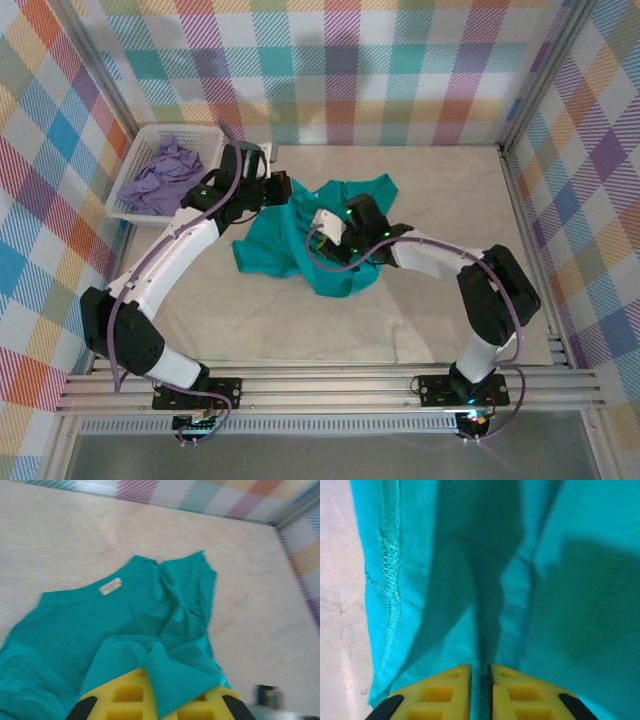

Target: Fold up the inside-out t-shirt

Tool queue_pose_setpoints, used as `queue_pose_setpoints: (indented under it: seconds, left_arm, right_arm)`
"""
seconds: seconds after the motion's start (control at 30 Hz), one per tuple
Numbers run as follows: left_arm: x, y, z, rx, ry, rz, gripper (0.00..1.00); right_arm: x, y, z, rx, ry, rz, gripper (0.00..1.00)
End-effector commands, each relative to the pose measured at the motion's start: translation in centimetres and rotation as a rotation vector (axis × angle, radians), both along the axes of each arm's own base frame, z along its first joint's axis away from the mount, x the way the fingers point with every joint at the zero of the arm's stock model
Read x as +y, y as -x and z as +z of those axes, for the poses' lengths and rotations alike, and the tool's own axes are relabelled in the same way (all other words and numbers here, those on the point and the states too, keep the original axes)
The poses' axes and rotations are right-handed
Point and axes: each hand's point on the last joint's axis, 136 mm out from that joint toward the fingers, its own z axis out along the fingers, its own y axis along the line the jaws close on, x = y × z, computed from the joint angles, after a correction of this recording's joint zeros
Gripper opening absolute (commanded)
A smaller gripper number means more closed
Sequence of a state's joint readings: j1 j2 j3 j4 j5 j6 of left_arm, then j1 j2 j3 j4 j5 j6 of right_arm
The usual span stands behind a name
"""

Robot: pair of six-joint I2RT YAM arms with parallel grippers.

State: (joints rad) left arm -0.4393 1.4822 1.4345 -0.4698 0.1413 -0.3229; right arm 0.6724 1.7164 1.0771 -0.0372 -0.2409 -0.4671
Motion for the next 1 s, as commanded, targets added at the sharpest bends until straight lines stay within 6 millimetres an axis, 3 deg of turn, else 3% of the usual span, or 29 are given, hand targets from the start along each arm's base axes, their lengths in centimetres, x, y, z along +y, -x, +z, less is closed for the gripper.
queue_pose_setpoints:
  seconds: [0.0, 0.07, 0.2, 0.43, 0.6, 0.7, 0.97]
  left_arm:
    - [-1.9, 2.9, 3.8, -0.042, 0.108, -0.119, 0.0]
    - [-2.2, 3.9, 4.3, -0.046, 0.12, -0.144, 0.0]
    - [-2.7, 5.8, 5.1, -0.052, 0.126, -0.197, 0.0]
    - [-2.6, 7.3, 4.9, -0.078, 0.1, -0.248, 0.0]
    - [-5.0, 10.1, 8.0, -0.143, 0.213, -0.435, 0.0]
    - [-6.0, 11.3, 9.8, -0.185, 0.233, -0.491, 0.0]
    - [-7.8, 10.9, 14.2, -0.279, 0.245, -0.511, 0.0]
  right_arm:
    - [0.5, -0.7, -2.2, -0.058, 0.085, 0.02, 0.24]
    - [0.8, -1.5, -2.9, -0.095, 0.121, 0.021, 0.28]
    - [0.2, -4.9, -3.1, -0.173, 0.158, -0.103, 0.26]
    - [-1.8, -6.8, -3.4, -0.141, 0.172, -0.159, 0.27]
    - [-3.0, -9.0, -5.3, -0.122, 0.3, -0.241, 0.33]
    - [-2.9, -9.3, -6.0, -0.119, 0.334, -0.227, 0.37]
    - [-3.3, -9.0, -6.7, -0.104, 0.396, -0.206, 0.44]
